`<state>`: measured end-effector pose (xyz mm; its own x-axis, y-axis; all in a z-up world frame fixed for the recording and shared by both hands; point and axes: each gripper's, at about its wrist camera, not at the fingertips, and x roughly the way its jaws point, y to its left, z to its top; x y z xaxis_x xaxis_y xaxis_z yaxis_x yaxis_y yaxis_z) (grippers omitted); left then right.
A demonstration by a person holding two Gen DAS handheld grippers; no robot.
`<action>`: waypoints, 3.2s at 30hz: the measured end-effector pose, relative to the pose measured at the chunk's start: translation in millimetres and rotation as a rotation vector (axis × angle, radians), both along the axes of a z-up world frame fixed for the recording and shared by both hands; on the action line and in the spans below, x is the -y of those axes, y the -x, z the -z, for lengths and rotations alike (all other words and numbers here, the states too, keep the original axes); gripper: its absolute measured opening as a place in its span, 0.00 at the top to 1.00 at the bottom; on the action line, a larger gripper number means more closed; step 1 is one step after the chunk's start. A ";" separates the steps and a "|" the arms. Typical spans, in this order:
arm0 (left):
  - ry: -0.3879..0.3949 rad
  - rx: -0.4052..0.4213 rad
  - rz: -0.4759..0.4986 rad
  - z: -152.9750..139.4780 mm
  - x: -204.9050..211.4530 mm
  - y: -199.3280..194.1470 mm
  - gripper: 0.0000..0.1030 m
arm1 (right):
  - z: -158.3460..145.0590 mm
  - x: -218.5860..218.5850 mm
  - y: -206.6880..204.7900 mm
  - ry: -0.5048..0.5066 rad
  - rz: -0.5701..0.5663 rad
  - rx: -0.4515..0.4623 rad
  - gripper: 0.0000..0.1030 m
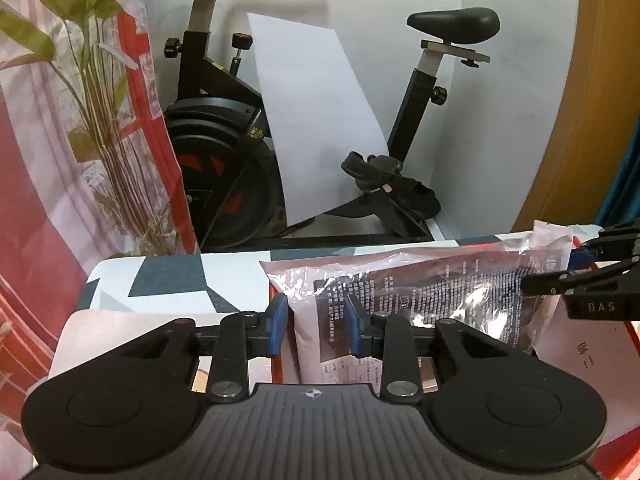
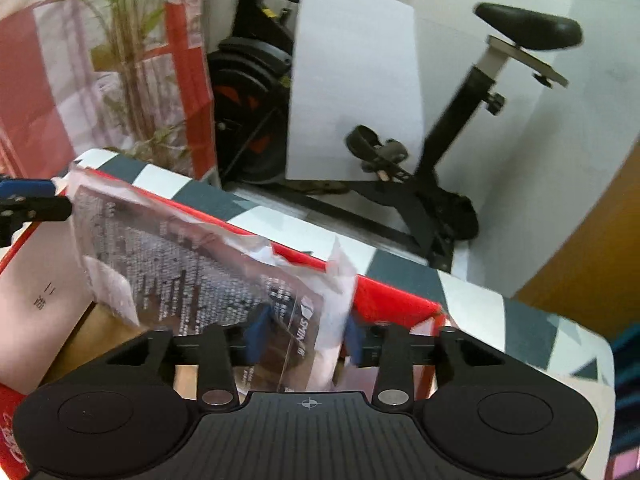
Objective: Organize soft objects
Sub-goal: 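Lift the package with both grippers and carry it over the red box, then lower the package into the red box and open both grippers, then move both grippers down to the grey knit cloth in front of the box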
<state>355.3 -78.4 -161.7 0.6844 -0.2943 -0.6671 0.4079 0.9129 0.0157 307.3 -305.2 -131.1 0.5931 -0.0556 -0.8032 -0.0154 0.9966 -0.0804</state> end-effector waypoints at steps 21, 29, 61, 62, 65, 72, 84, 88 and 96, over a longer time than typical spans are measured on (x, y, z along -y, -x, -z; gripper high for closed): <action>0.053 0.112 -0.061 -48.7 -29.6 79.4 0.00 | -60.5 16.1 97.6 -0.213 0.170 0.261 0.00; 0.029 0.159 -0.092 -58.7 -47.2 132.2 0.00 | -71.7 -13.2 160.6 -0.194 0.145 0.406 0.00; 0.048 0.136 -0.242 -10.3 -93.5 279.5 0.01 | -7.3 -78.2 313.4 -0.223 0.172 0.389 0.00; 0.055 0.126 -0.246 -5.6 -94.7 279.5 0.01 | -4.8 -80.4 312.4 -0.214 0.162 0.382 0.01; 0.068 0.086 -0.252 9.8 -95.4 280.0 0.02 | 6.7 -86.3 313.6 -0.187 0.130 0.353 0.01; 0.097 -0.027 -0.254 37.9 -98.8 284.2 0.05 | 27.1 -84.6 320.3 -0.206 0.119 0.282 0.09; 0.134 -0.110 -0.179 59.6 -85.4 292.2 0.14 | 47.4 -84.4 328.6 -0.218 0.067 0.205 0.14; 0.151 -0.115 -0.163 63.7 -83.9 294.6 0.14 | 55.1 -88.7 329.2 -0.205 0.038 0.190 0.14; 0.148 -0.117 -0.089 70.1 -70.7 295.9 0.14 | 58.1 -94.5 329.5 -0.186 -0.009 0.184 0.14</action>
